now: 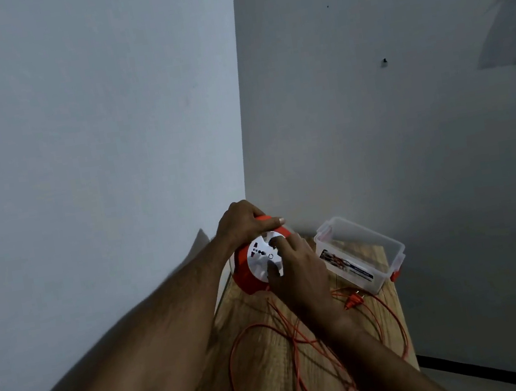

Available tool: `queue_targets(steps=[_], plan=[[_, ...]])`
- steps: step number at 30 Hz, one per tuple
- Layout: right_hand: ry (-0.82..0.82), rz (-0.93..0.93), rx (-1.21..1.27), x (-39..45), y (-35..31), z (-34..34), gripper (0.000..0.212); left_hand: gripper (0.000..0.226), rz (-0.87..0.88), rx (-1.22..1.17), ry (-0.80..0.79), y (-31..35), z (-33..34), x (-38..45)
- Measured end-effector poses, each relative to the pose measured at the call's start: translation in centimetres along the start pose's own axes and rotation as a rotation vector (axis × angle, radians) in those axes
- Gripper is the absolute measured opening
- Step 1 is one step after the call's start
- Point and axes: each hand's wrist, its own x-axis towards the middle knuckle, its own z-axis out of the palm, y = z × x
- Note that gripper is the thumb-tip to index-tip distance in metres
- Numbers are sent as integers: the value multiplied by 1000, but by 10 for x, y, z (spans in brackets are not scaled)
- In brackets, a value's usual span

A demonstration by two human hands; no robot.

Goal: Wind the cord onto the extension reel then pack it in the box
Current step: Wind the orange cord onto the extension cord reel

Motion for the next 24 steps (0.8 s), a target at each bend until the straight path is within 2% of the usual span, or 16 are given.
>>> queue_targets(steps=[1, 3, 5, 9, 12, 17, 19, 21, 23, 24], plan=[[-57, -74, -101, -1, 1, 1, 50, 53, -1, -11, 1, 0, 1, 1], [-147, -76, -165, -2, -1, 4, 65, 54, -11, -38, 7, 0, 4, 1], [-199, 3, -124, -2, -1, 7, 73, 54, -12, -37, -2, 2, 8, 1], [-191, 84, -92, 1, -1, 10, 80, 49, 6, -7, -11, 6, 14, -2], [-183, 104, -67, 8, -1, 11, 77, 55, 16, 6, -1, 8, 14, -3], [-110, 152, 111, 15, 1, 13, 53, 58, 36, 23, -33, 10, 10, -1], [-84, 272, 263, 13, -1, 14, 51, 59, 48, 45, -30, 11, 9, 0], [9, 460, 435, 14, -5, 16, 48, 59, 41, 58, -8, 12, 9, 0], [92, 736, 592, 16, -10, 20, 48, 57, 29, 76, 11, 13, 10, 0], [111, 940, 689, 19, -11, 23, 50, 54, 28, 87, 20, 14, 12, 0]])
